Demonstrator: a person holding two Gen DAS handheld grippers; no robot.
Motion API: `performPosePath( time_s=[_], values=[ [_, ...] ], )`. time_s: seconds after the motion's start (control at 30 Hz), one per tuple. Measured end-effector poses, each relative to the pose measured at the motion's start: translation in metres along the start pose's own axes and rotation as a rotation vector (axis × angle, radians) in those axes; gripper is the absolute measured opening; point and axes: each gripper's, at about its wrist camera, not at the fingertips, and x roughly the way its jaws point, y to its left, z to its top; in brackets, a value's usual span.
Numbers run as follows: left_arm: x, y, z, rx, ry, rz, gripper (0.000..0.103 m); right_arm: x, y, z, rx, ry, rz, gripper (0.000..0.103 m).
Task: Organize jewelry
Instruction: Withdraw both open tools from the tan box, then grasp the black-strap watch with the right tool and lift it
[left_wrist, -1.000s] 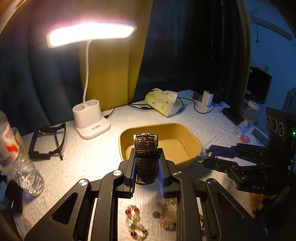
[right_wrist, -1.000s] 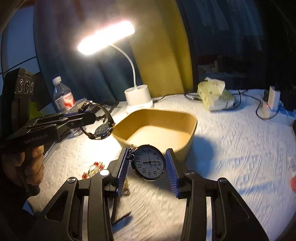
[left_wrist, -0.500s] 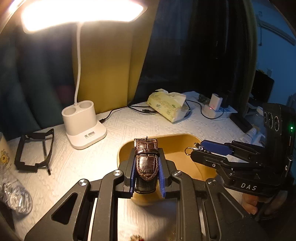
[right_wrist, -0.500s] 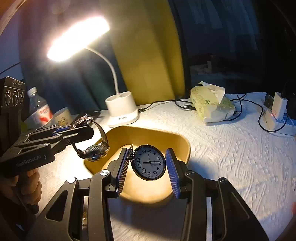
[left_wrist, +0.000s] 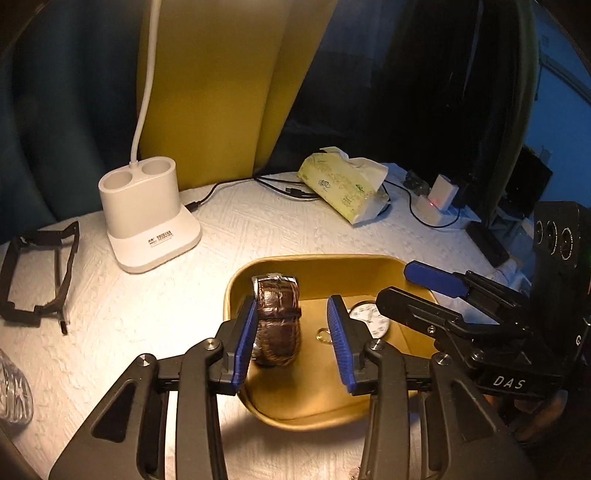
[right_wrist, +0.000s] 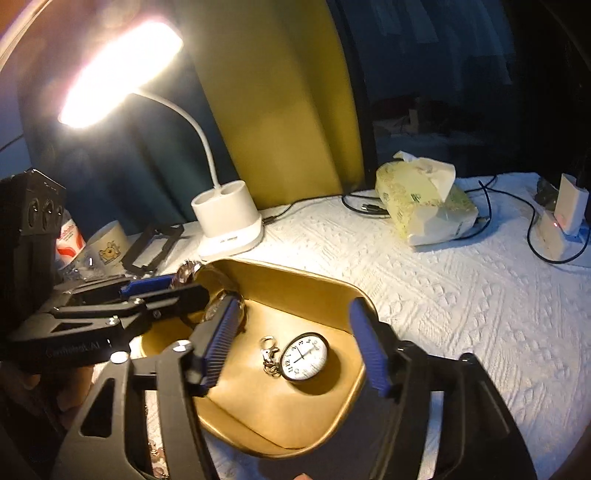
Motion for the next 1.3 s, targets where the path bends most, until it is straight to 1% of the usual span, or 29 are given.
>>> performPosePath(
  time_s=[0.1,0.23,0.47,0.8,1.07,1.3],
  values=[
    [-0.009,-0.002,-0.001,0.013,-0.010,0.023,0.047,-0.006,0.003,-0.001,-0.001,-0.004,-0.011,0.066],
    [-0.022,0.000,-0.002,0.025,-0.015,0.045,0.048,-0.015,0.004,-0.002,0.020,-0.009,-0.017,0.066],
    [-0.048,0.008,-0.013,-0.004,-0.042,0.077,0.048,-0.037,0.015,-0.010,0.020,-0.022,-0.024,0.066],
    [-0.088,0.004,-0.036,0.007,-0.107,0.083,0.048,-0.061,0.031,-0.033,0.027,-0.002,-0.052,0.066],
    [-0.104,0.004,-0.060,-0.012,-0.114,0.071,0.048,-0.071,0.051,-0.057,-0.002,0.037,-0.047,0.066],
    [-0.120,0.007,-0.083,-0.009,-0.113,0.078,0.048,-0.072,0.070,-0.079,-0.011,0.065,-0.017,0.066]
  ],
)
